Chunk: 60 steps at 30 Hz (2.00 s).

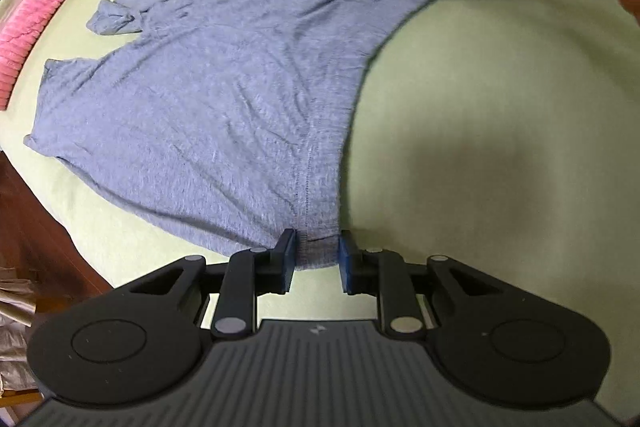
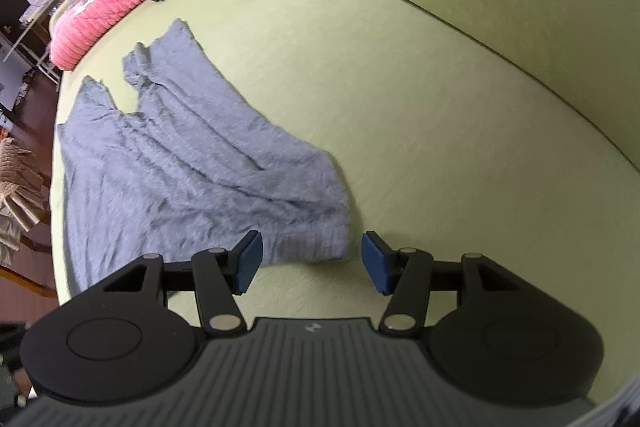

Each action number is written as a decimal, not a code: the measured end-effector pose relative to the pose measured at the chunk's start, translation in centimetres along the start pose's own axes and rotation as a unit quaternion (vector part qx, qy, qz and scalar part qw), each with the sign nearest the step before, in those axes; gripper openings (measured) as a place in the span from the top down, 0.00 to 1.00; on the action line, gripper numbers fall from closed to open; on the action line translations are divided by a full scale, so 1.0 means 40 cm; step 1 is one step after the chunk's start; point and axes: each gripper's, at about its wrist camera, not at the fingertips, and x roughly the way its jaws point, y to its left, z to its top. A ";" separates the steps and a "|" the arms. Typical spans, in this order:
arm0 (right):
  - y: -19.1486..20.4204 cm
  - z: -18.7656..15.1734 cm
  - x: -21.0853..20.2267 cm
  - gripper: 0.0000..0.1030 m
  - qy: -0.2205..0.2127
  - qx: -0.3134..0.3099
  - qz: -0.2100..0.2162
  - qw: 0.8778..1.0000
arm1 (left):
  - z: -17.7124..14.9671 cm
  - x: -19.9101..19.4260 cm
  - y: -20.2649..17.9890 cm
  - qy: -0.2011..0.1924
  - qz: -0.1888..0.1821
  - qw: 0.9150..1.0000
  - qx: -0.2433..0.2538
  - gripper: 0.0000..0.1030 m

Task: Fold clothes
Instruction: 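Lay the grey garment flat on the sofa seat and smooth it with both grippers, then open both grippers and release the flattened grey garment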

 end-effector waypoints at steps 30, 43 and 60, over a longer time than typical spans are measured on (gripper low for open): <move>-0.125 -0.103 -0.135 0.97 0.063 -0.222 -0.074 0.970 | -0.061 -0.079 -0.387 0.015 -0.026 0.998 0.055 0.75; -0.110 -0.105 -0.160 0.97 0.067 -0.223 -0.108 0.966 | -0.084 -0.098 -0.464 0.014 -0.038 0.996 0.083 0.75; -0.051 -0.058 -0.107 0.52 0.036 -0.202 -0.144 0.968 | -0.092 -0.107 -0.377 0.016 -0.114 0.992 0.054 0.52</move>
